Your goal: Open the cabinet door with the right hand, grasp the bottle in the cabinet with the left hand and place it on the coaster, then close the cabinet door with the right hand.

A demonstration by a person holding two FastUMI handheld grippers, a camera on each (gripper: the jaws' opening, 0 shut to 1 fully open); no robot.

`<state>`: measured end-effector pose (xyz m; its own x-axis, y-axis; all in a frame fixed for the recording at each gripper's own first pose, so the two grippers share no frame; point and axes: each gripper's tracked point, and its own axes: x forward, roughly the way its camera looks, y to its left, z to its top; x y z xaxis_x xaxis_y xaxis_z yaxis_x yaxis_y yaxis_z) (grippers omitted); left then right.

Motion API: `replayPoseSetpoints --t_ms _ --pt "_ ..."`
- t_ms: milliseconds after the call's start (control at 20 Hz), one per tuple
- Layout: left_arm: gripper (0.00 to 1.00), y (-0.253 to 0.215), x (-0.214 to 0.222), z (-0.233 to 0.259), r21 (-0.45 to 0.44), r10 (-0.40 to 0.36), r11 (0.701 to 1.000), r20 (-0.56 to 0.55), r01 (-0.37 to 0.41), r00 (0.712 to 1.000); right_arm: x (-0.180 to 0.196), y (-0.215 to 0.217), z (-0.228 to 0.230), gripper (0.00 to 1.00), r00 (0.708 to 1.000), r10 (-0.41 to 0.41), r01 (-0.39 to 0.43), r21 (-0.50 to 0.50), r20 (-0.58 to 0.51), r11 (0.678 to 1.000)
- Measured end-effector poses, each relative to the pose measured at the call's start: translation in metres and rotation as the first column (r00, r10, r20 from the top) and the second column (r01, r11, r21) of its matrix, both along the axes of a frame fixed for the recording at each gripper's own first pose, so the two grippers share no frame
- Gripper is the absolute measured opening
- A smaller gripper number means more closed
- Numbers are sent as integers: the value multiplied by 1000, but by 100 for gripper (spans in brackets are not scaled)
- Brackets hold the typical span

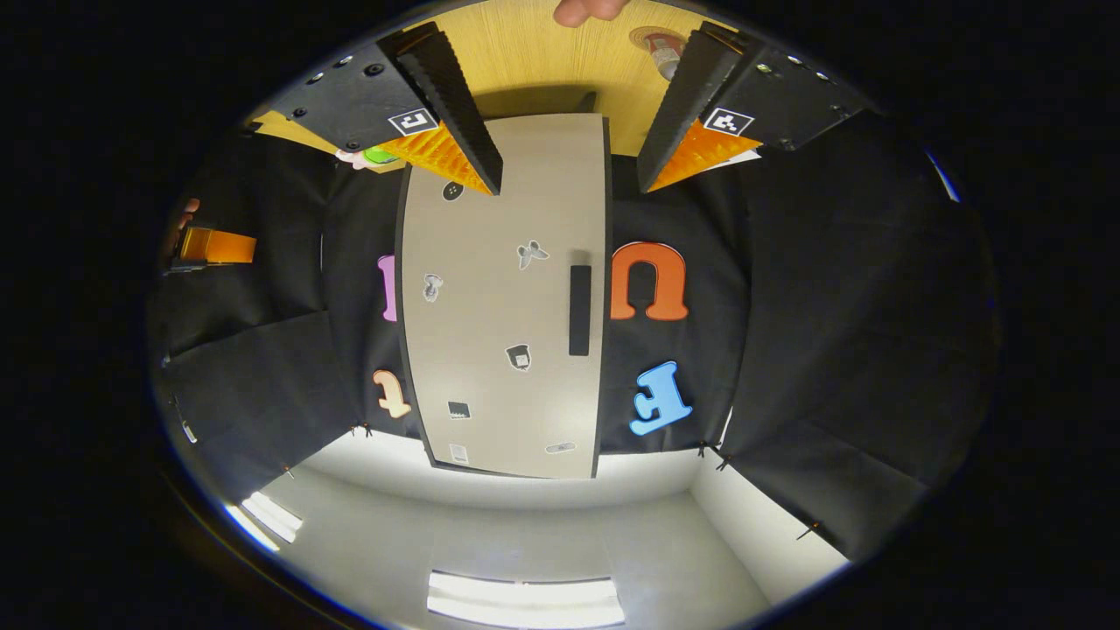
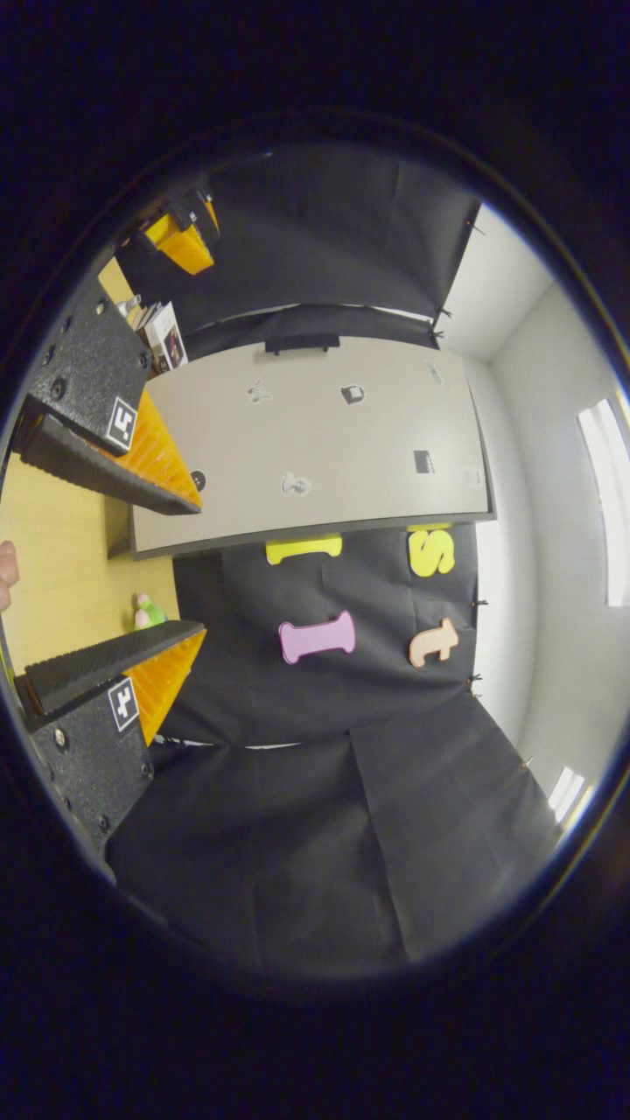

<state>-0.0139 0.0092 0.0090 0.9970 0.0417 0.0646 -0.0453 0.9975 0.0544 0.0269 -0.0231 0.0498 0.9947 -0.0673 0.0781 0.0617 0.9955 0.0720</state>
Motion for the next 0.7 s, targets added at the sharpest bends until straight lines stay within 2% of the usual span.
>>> replayPoseSetpoints --t_ms 700 --pt "94 -6 5 -2 9 -17 1000 3 17 1000 4 6 5 80 1000 16 -16 2 15 1000"
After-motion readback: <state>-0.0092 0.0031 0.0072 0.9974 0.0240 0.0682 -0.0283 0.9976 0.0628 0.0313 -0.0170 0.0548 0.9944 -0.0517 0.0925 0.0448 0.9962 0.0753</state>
